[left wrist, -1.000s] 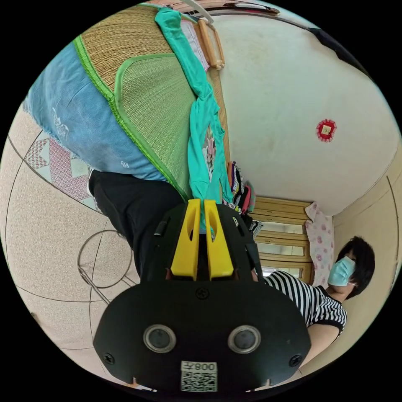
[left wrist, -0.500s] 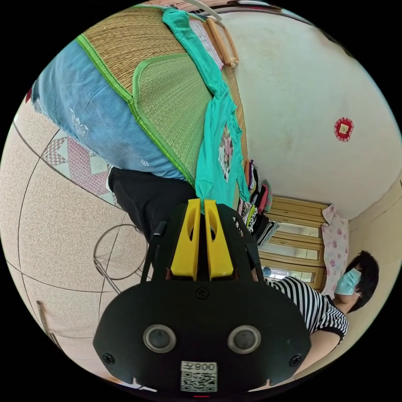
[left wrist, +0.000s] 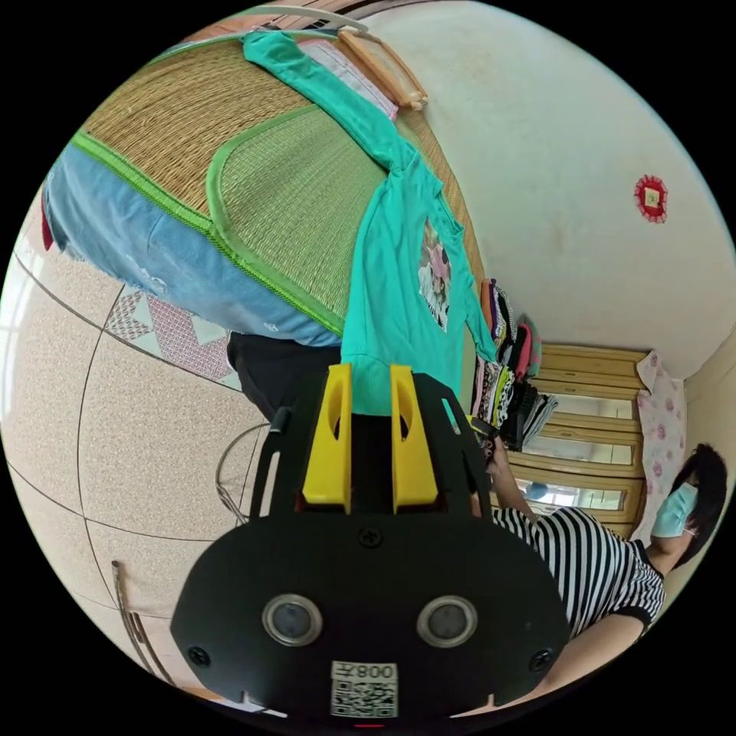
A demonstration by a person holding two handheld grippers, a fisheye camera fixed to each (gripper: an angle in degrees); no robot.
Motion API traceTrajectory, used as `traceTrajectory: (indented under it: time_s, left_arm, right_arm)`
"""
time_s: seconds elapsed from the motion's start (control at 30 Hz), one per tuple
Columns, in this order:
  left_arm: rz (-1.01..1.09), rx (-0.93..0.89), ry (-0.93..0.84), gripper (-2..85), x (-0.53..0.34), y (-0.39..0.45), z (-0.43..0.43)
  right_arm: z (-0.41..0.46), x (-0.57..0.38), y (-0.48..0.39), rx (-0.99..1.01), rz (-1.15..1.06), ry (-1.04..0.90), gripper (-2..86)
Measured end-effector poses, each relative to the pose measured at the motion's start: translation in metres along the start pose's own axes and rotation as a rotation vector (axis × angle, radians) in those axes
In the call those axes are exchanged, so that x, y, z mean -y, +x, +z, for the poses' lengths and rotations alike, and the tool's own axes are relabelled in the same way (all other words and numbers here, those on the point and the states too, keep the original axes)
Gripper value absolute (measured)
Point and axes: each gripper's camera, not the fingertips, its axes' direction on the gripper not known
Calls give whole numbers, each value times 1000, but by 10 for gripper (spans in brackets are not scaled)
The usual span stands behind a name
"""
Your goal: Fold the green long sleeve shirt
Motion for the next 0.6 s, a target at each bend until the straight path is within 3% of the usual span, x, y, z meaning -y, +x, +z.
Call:
traceTrajectory:
  time_s: [0.2,0.6]
  left_arm:
    - [37,134,-155,75,45,26,46]
    - [29,67,-105,28,67,59,40]
  right_arm:
    - [35,32,-27,-70,14,-58,65]
    - [44,12,-47,2,-13,-82,3]
